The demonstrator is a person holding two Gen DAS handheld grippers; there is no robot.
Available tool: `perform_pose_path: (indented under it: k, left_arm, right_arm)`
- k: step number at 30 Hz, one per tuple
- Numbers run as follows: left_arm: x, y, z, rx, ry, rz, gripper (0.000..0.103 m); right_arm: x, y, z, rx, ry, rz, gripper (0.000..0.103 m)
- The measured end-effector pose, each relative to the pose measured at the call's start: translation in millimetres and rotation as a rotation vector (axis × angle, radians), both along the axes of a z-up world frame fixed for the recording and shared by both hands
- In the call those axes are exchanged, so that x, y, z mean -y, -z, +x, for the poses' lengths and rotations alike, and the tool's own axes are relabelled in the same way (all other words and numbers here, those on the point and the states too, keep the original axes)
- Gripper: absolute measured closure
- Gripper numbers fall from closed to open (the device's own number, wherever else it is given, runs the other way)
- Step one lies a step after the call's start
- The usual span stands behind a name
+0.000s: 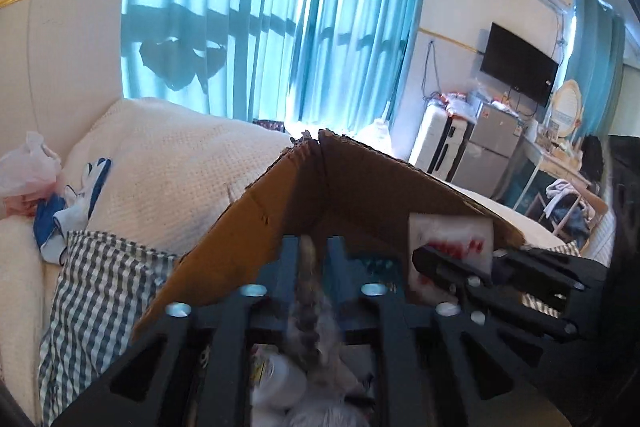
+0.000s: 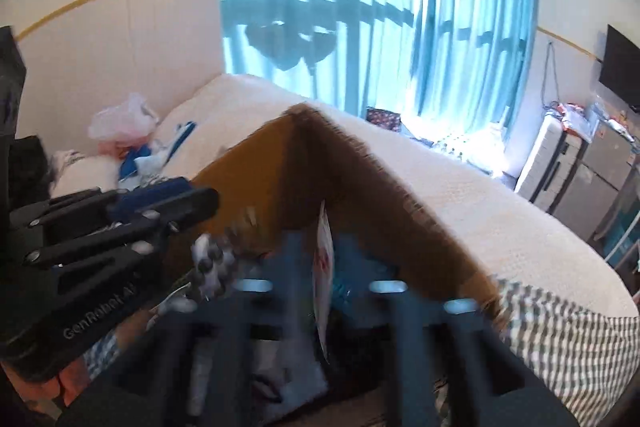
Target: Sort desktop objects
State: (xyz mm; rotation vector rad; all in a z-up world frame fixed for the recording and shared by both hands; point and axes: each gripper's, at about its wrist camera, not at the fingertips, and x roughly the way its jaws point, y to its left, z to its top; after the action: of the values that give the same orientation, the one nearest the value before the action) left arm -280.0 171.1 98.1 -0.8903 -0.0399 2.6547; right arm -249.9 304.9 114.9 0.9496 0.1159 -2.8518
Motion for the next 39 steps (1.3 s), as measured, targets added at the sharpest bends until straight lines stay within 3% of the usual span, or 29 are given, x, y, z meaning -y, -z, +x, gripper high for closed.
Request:
perform_pose_path:
  k: [1,3,4,7,9,11,12,16,17,19,21,23,27,30,35,39]
  left_arm:
    - [-1,-1,-3,0.002,-0.032,-0.028,0.044]
    - [7,-6,-4,-0.009,-0.089,-0.062,0.017]
    - [13,-9,-1,-0.017,-0.099,-0.054,0.009]
    - [44,-24,21,-0.035,-0.148,-0.003,0.000]
    - [65,-35,38,-0.027,-0.181,0.019,0.000]
    - [81,-46,52,-0.022,-0.212,0.020,0.000]
    - [91,-56,63,-0.031,-0.237,0.020,0.000]
    - [120,-99,111,-0.134,-0.294,0.017,0.000]
    - [123,-110,123,-0.153,-0.297,0.012,0.000]
    - [127,-123,140,-0.161,-0.290,0.004,0.000]
    - [129,-124,158,-0.137,-0.278,-0.007,0.000]
    - [131,-110,170,-0.118,-0.283,-0.001,0.000]
    - [128,-32,173,0.013,-0.249,0.050,0.000]
    - [116,20,169,0.087,-0.244,0.030,0.000]
    - [91,37,177,0.029,-0.249,-0.108,0.000]
    - [87,37,174,0.031,-0.235,-0.103,0.000]
  right_arm:
    - [-5,-1,1,-0.002,0.002,-0.012,0.050]
    - [-15,-5,6,-0.009,-0.015,-0.072,0.040]
    - [-16,-8,9,-0.008,-0.012,-0.088,0.040]
    - [-12,-22,27,-0.015,0.015,-0.065,0.039]
    - [-8,-36,46,-0.039,0.002,-0.079,0.034]
    - [-4,-54,71,-0.073,0.009,-0.096,0.020]
    - [-2,-63,85,-0.094,0.016,-0.110,0.018]
    - [4,-98,138,-0.129,0.004,-0.183,0.014]
    - [7,-105,156,-0.144,0.000,-0.195,0.008]
    - [12,-107,179,-0.156,0.002,-0.195,0.000]
    - [21,-92,196,-0.122,0.015,-0.175,0.000]
    - [30,-61,201,-0.067,0.026,-0.161,0.000]
    - [34,5,205,-0.036,0.108,-0.142,0.000]
    - [33,34,198,0.046,0.125,-0.143,0.000]
    - [27,35,191,0.021,0.168,-0.100,0.000]
    - [19,43,187,0.037,0.193,-0.122,0.000]
